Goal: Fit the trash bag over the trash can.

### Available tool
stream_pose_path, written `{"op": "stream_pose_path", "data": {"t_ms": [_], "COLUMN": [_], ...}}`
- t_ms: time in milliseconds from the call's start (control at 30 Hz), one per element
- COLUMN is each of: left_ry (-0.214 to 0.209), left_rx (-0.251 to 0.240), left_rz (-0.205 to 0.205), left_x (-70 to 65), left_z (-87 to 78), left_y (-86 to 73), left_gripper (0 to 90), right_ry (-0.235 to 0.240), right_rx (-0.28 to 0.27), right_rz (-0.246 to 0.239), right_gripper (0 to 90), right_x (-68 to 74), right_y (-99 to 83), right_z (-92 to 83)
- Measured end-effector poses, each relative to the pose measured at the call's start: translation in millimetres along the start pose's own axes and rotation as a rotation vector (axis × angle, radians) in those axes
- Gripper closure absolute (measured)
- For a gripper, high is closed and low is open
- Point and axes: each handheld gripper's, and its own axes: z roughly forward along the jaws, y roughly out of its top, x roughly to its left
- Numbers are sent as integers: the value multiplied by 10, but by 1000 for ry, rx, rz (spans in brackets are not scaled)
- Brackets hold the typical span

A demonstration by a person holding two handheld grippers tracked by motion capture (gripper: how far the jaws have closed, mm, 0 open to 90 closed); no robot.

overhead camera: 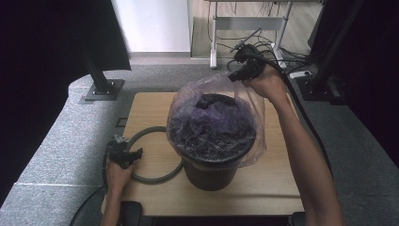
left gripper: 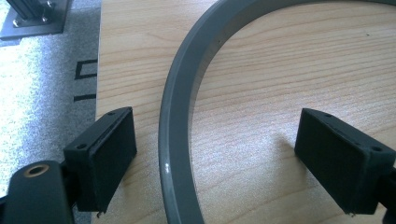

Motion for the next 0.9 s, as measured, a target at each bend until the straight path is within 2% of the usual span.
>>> {"op": "stream_pose_path", "data": {"t_ms": [100,167,367,400,467,600,667,733,767,800,833,900], "left_ry": [0,0,0,0,0,0,0,0,0,1,1,1], "left_rx": [0,0,0,0,0,0,0,0,0,0,1,0], "left_rz": [0,0,0,0,0,0,0,0,0,0,0,0], "left_x": [0,0,0,0,0,0,-1,-1,-1,-1,-2,-3], "left_z": [0,0,0,0,0,0,0,1,1,1,0,0], "left_y": [0,0,0,0,0,1,1,1,1,1,1,1], "left_gripper": [125,125,126,125,126,125,126,126,126,125,126,126], "right_ry": [-10,7,43,45,24,29,41,68,68,87,87,116], "right_rx": [40,56,93,99,95,28,9,-21,-21,-31,-31,-27], "right_rz": [7,24,42,42,36,48,35,6,6,-27,-27,-51], "right_gripper": [876,865,813,787,662,485,457,428,428,428,428,465], "right_x": [-32,-64,-118,-123,-139,-158,-115,-9,-9,110,110,244], "right_y": [-55,-126,-291,-309,-319,-276,-245,-188,-188,-122,-122,-28], "right_z": [158,297,486,488,440,190,90,-14,-14,-32,-32,61]}}
